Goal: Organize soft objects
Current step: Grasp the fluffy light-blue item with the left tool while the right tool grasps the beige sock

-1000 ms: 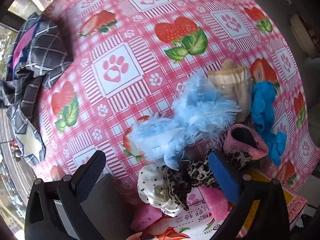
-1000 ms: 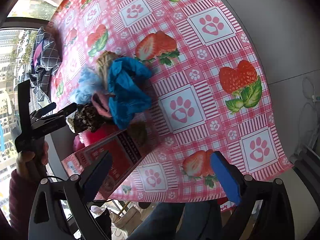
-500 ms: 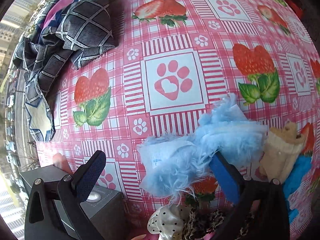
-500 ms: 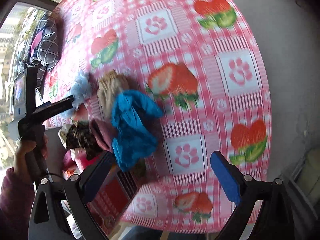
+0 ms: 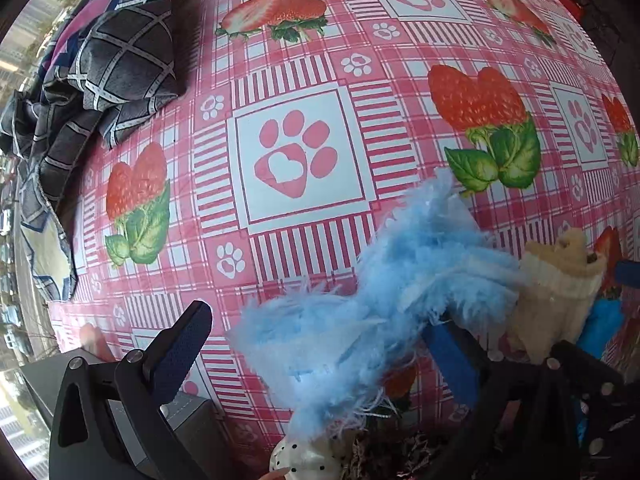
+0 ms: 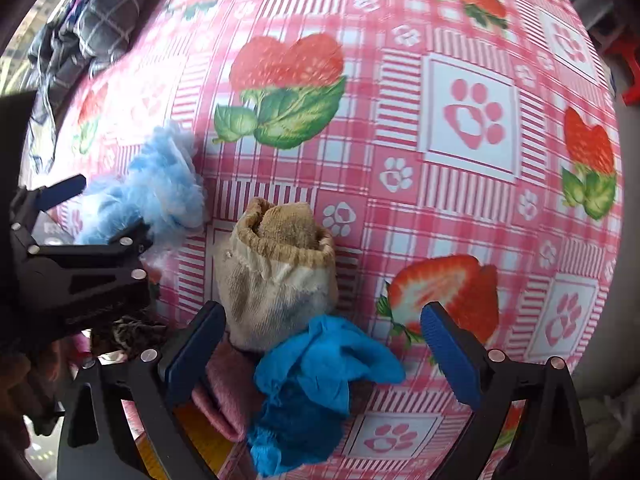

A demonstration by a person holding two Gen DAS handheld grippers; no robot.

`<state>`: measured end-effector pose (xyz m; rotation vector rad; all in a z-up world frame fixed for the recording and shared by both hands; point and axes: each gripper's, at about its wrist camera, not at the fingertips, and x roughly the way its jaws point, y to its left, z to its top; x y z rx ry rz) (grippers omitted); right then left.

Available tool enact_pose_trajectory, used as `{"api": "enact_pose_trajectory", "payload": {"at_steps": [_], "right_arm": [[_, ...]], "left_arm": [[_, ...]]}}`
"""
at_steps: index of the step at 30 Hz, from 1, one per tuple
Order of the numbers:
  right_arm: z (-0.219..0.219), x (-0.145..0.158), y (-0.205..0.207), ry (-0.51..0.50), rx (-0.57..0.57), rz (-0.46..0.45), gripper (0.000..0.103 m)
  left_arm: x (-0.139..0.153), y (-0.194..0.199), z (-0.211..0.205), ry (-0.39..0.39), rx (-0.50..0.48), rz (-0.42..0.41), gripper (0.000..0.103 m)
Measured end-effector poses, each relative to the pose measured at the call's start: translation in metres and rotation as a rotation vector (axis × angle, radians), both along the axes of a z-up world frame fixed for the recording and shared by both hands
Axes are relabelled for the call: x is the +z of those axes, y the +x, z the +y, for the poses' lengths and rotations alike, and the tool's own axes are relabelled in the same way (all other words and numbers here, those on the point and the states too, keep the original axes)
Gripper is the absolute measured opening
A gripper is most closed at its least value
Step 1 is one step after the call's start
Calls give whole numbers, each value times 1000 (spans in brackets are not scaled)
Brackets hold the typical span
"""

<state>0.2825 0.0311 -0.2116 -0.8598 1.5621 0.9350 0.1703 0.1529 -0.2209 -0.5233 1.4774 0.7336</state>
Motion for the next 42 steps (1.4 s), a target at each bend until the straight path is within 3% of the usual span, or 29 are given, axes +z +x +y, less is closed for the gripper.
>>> {"api": "enact_pose_trajectory", "payload": {"at_steps": [5, 6, 9, 11, 12, 14, 16, 19, 28, 35, 42], "right_arm": [[10, -15, -15, 15, 91, -47, 98], [10, -16, -18, 18, 110, -61, 95], [12, -14, -27, 36, 133, -62, 70], [14, -9, -35, 53, 155, -33, 35], [14, -6, -37, 55, 165, -37, 32], [14, 4, -34, 78, 155, -58, 28], [9, 14, -26, 108, 100, -39, 28], [1, 29, -11, 147, 24, -13, 28], [-34, 70, 11, 205, -97, 37, 28], [-52, 120, -4, 272, -141, 2, 28], [-85, 156, -35, 297, -153, 3, 28]], "left_arm": [[-8, -3, 2, -44, 5, -4, 103], [-13, -1, 8, -59, 8, 2, 103], [-18, 0, 6, -67, -5, 25, 103], [-16, 3, 3, -77, -31, 19, 93], [-14, 13, 0, -87, -38, 11, 88], [-7, 24, -6, -124, -39, -25, 59], [2, 33, -14, -121, -32, -42, 44], [20, 38, -22, -87, -11, -88, 37], [88, 23, -31, 41, 78, -182, 36], [117, -48, -32, 63, 116, -227, 37], [152, -84, -81, 81, 71, -265, 37]]}}
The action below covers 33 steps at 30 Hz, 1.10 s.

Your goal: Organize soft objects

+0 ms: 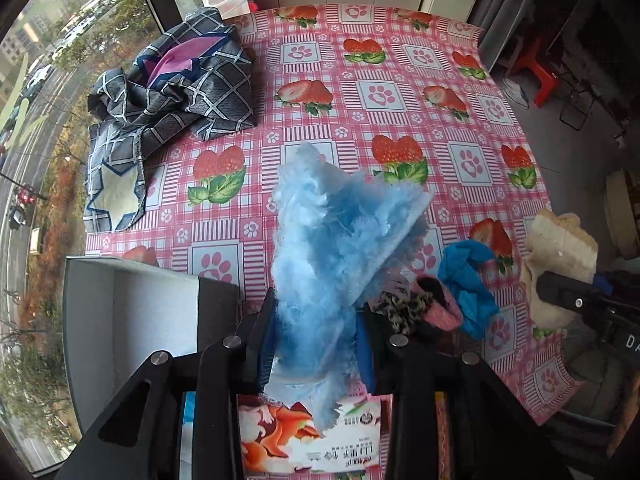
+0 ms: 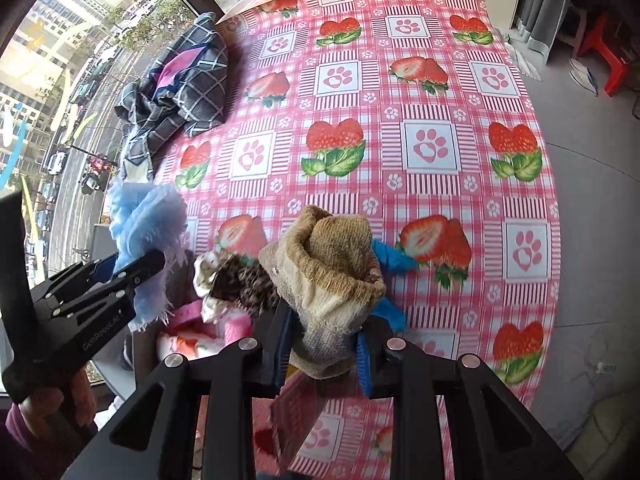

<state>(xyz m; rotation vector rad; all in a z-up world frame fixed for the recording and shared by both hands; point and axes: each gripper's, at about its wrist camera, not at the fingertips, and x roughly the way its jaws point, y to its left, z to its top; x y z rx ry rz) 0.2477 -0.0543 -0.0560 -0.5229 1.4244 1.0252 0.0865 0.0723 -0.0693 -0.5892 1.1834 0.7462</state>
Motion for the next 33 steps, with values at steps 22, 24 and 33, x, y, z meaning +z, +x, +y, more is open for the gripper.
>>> {"api": "enact_pose_trajectory", "payload": {"at_steps": [22, 24, 33], "right_arm": [[-83, 36, -120, -17, 12, 4, 28], [-83, 33, -128, -28, 12, 16, 28], [-67, 25, -173, -73, 97, 22, 28]], "left_arm": [[38, -115, -103, -75, -50, -77, 37], [38, -121, -106, -83, -50, -73, 37], [50, -151, -105, -44, -22, -101, 37]]}}
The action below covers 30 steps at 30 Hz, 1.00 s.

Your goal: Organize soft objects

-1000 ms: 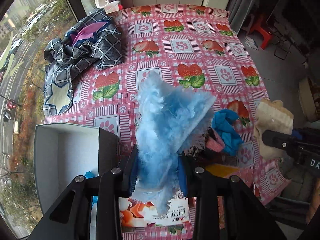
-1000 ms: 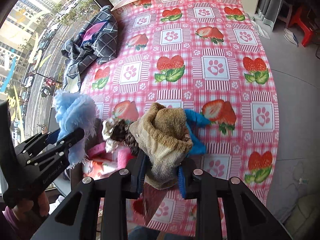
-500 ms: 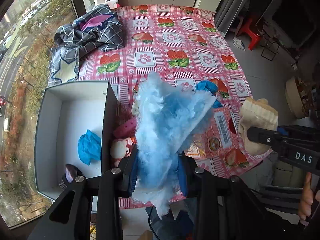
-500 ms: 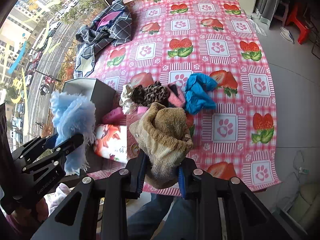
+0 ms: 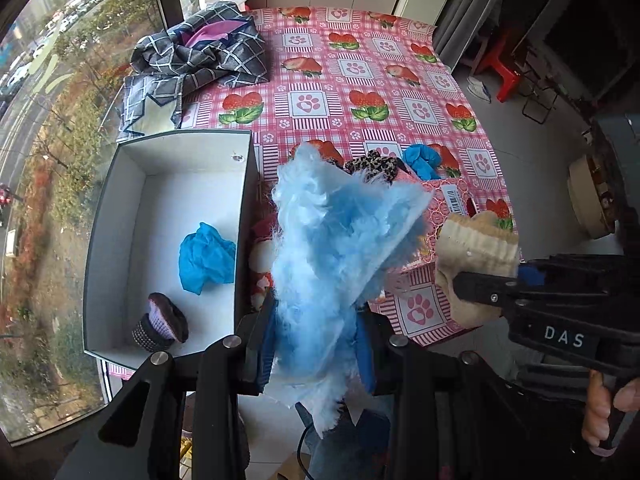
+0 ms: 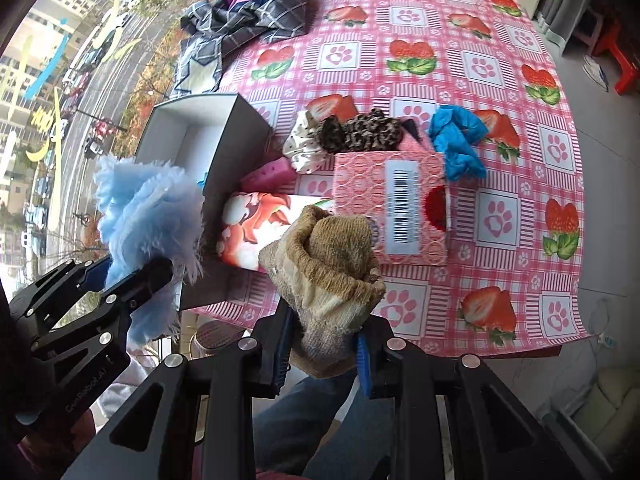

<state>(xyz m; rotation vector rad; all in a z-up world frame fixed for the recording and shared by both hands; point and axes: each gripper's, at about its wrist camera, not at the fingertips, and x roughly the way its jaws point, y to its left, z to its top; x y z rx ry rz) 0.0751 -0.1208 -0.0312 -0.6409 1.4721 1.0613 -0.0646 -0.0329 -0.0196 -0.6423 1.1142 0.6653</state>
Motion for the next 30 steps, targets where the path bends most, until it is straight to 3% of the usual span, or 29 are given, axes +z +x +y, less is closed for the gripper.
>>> {"api": "enact_pose_trajectory", "payload": {"at_steps": [17, 30], "right_arm": [[43, 5, -63, -10, 206, -21, 28], [64, 2, -89, -16, 287, -16, 28]], "left_arm": [[4, -76, 27, 22, 251, -40, 37], [-6, -107, 34, -5, 344, -24, 37]]}}
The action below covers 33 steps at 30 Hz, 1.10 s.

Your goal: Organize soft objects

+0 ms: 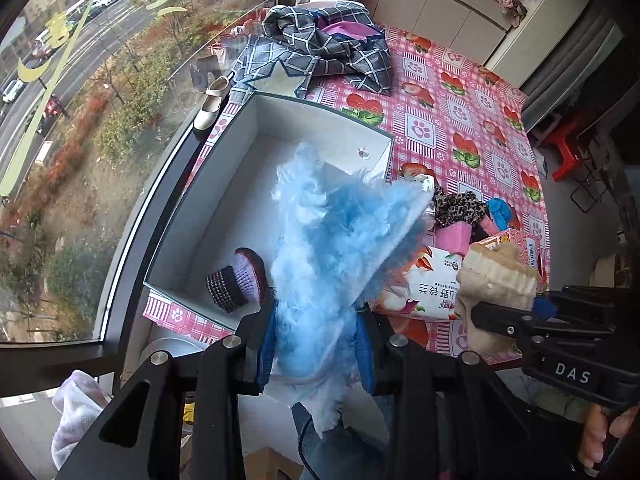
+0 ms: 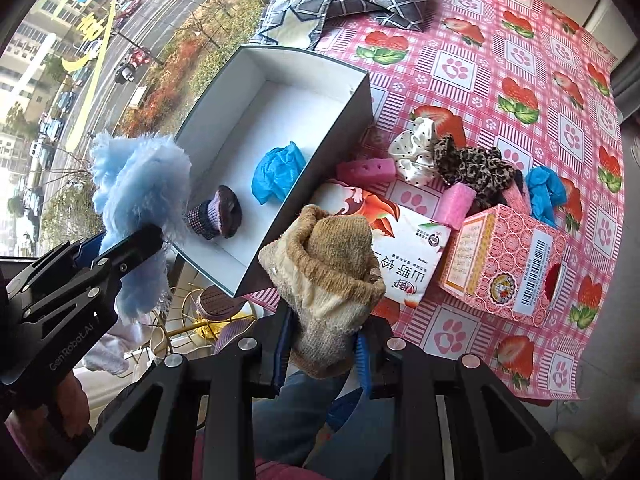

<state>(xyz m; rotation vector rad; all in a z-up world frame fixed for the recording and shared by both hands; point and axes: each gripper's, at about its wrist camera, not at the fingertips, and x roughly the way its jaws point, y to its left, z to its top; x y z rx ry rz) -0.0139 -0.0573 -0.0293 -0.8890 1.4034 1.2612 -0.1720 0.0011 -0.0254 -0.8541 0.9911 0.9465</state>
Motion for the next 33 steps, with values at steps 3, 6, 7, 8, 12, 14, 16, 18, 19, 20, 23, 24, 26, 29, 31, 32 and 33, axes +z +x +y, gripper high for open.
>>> {"api": "enact_pose_trajectory", "payload": {"at_steps": [3, 6, 7, 8, 12, 14, 16, 18, 19, 20, 23, 24, 26, 29, 31, 32, 33], "right_arm": [[3, -1, -4, -3, 15, 3, 28], [5, -1, -7, -2, 24, 4, 28], [6, 0, -8, -2, 27, 4, 28], [7, 0, -9, -2, 30, 5, 28], [10, -2, -10, -3, 37, 7, 28], [11, -2, -10, -3, 39, 7, 28], [12, -2, -11, -3, 42, 7, 28], [13, -2, -11, -4, 43, 7, 28], [13, -2, -11, -4, 44, 8, 28], [13, -2, -11, -4, 45, 8, 28], [13, -2, -11, -4, 43, 8, 28], [13, -2, -11, -4, 43, 8, 28], [13, -2, -11, -4, 43, 8, 28], [13, -3, -10, -4, 42, 9, 28], [14, -3, -11, -4, 40, 9, 28], [14, -3, -10, -5, 39, 9, 28], [14, -3, -11, -5, 38, 9, 28]], "left_arm": [[-1, -4, 2, -2, 15, 0, 37], [-1, -8, 2, -3, 27, 1, 37], [-1, -8, 2, -3, 30, 1, 37], [-1, -10, 2, -3, 32, 1, 37], [-1, -12, 3, -4, 40, 3, 37], [-2, -13, 4, -5, 44, 3, 37], [-2, -13, 4, -7, 46, 4, 37], [-3, -13, 5, -8, 46, 4, 37], [-3, -13, 5, -8, 46, 4, 37], [-3, -13, 6, -8, 46, 4, 37], [-3, -13, 6, -8, 46, 3, 37], [-3, -13, 6, -7, 46, 3, 37], [-3, -13, 6, -7, 46, 3, 37], [-3, -13, 6, -7, 47, 3, 37], [-3, -13, 6, -8, 47, 2, 37], [-3, -13, 6, -10, 48, 2, 37], [-4, -13, 6, -12, 50, 1, 37]]}}
